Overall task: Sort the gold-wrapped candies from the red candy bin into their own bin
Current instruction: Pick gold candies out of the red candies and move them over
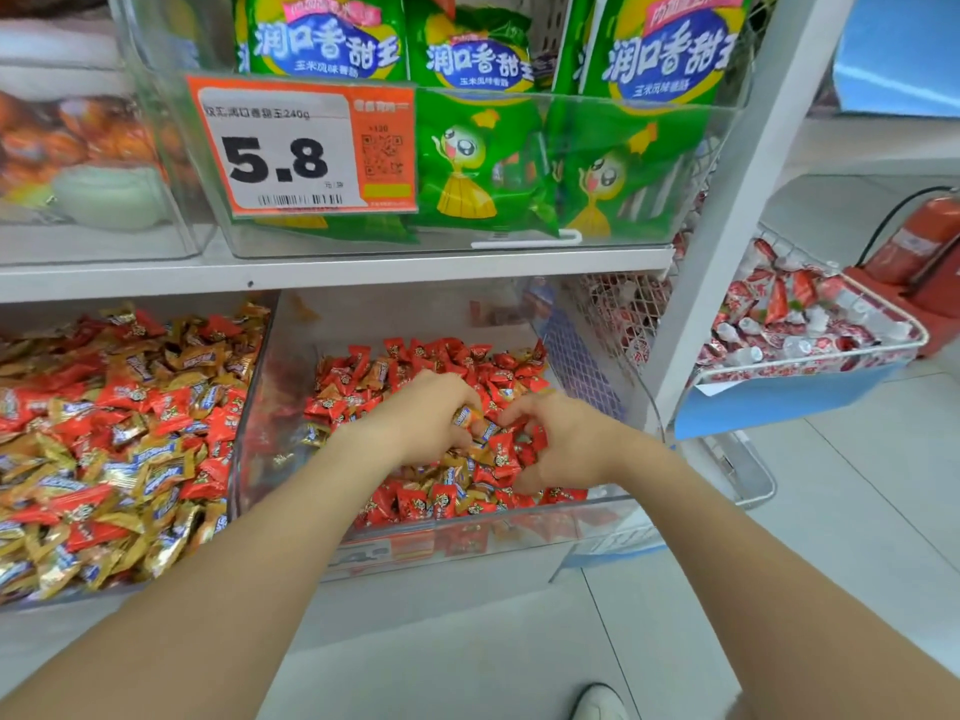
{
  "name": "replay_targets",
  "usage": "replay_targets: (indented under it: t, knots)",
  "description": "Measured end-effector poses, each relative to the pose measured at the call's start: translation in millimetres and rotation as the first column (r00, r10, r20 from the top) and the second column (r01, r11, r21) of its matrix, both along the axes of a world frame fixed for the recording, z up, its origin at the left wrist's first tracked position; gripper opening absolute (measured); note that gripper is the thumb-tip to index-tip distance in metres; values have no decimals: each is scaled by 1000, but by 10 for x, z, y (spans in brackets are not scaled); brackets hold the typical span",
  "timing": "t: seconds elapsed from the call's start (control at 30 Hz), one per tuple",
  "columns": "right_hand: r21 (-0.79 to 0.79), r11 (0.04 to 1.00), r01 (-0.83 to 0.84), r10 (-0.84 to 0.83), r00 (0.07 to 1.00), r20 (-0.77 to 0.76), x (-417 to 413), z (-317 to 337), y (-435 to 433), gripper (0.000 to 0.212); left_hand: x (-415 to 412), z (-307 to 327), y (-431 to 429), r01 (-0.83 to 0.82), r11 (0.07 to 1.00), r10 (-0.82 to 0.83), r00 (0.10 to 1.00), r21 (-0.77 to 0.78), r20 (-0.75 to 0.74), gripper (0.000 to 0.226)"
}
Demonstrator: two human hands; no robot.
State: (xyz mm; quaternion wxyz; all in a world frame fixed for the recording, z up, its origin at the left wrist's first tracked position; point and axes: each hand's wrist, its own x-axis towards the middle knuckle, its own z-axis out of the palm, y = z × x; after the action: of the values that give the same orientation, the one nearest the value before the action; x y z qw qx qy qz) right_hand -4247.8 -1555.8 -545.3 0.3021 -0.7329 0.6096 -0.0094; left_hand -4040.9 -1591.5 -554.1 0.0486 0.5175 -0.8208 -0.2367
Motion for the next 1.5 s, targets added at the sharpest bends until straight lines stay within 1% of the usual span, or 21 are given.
replay_targets:
  t: [0.03, 0.1, 0.13, 0.2, 0.27, 0.33, 0.4, 0.47, 0.5, 0.57, 0.67, 0.73, 0.9, 1.03, 1.1, 1.13, 1.23, 1.3, 1.33, 1.4, 1.5]
  knots:
    - [-42, 999, -24, 22, 999, -36, 29, -16, -2, 74, 18, 24, 18, -36, 999, 36, 999, -4, -39, 9]
    - [-85, 996, -41, 36, 998, -60, 68, -65, -33, 70, 60, 58, 38, -91, 996, 90, 991, -3, -95, 28]
    - [-87, 995, -46, 40, 997, -63, 84, -86, -51, 67, 84, 68, 47, -102, 995, 102, 990, -1, -101, 37]
    - [-89, 994, -57, 51, 996, -70, 107, -116, -78, 64, 120, 98, 96, -107, 994, 107, 992, 2, -60, 45]
    - [-89, 995, -52, 45, 996, -79, 129, -114, -89, 60, 164, 99, 129, -121, 992, 121, 993, 26, -13, 41]
    - [-86, 996, -35, 29, 997, -68, 143, -76, -97, 48, 193, 135, 171, -148, 988, 149, 989, 51, -10, 34]
    - [-67, 998, 5, -5, 1000, -6, 141, -23, -90, 24, 216, 169, 205, -147, 987, 147, 989, 65, 12, 36]
    - [-13, 998, 62, -60, 994, 95, 130, 24, -66, 13, 239, 179, 243, -109, 992, 104, 993, 65, 63, 41]
    - [35, 995, 92, -96, 984, 151, 126, 43, -45, 11, 250, 175, 258, -76, 995, 71, 995, 66, 73, 40]
    - [126, 981, 144, -171, 956, 239, 123, 58, -8, 10, 273, 139, 256, -24, 997, 19, 997, 67, 71, 26]
    - [174, 967, 187, -234, 921, 312, 142, 52, 2, 21, 282, 129, 269, -1, 1000, 0, 997, 11, 71, 11]
    - [201, 951, 234, -296, 877, 378, 153, 79, 3, 25, 291, 149, 269, -24, 999, 25, 998, -27, 52, 14]
    - [334, 883, 329, -466, 701, 540, 160, 233, 15, 22, 331, 315, 359, -127, 991, 123, 988, -37, -88, 32]
    - [371, 874, 313, -485, 545, 684, 422, 423, 145, 24, 442, 502, 604, -231, 954, 175, 946, -190, -272, 29]
    - [310, 898, 311, -435, 531, 727, 704, 521, 288, 23, 632, 626, 770, -335, 901, 226, 904, -274, -362, 26]
    - [252, 909, 333, -404, 550, 731, 802, 547, 362, 23, 700, 667, 829, -374, 879, 242, 884, -295, -400, 26]
    - [-46, 934, 354, -235, 708, 666, 1259, 582, 546, 23, 1135, 743, 1067, -494, 804, 312, 824, -329, -473, 27]
    - [-306, 907, 287, -68, 820, 568, 1575, 574, 627, 25, 1464, 773, 1190, -561, 771, 374, 783, -302, -498, 27]
    - [-413, 879, 238, 13, 854, 521, 1734, 586, 662, 27, 1634, 769, 1204, -583, 760, 405, 770, -287, -493, 27]
    - [-565, 812, 146, 154, 880, 449, 2018, 594, 665, 29, 1955, 740, 1185, -567, 766, 428, 802, -303, -417, 33]
    - [-594, 804, 22, 260, 885, 386, 2371, 565, 500, 34, 2321, 636, 1081, -399, 874, 374, 917, -278, -139, 61]
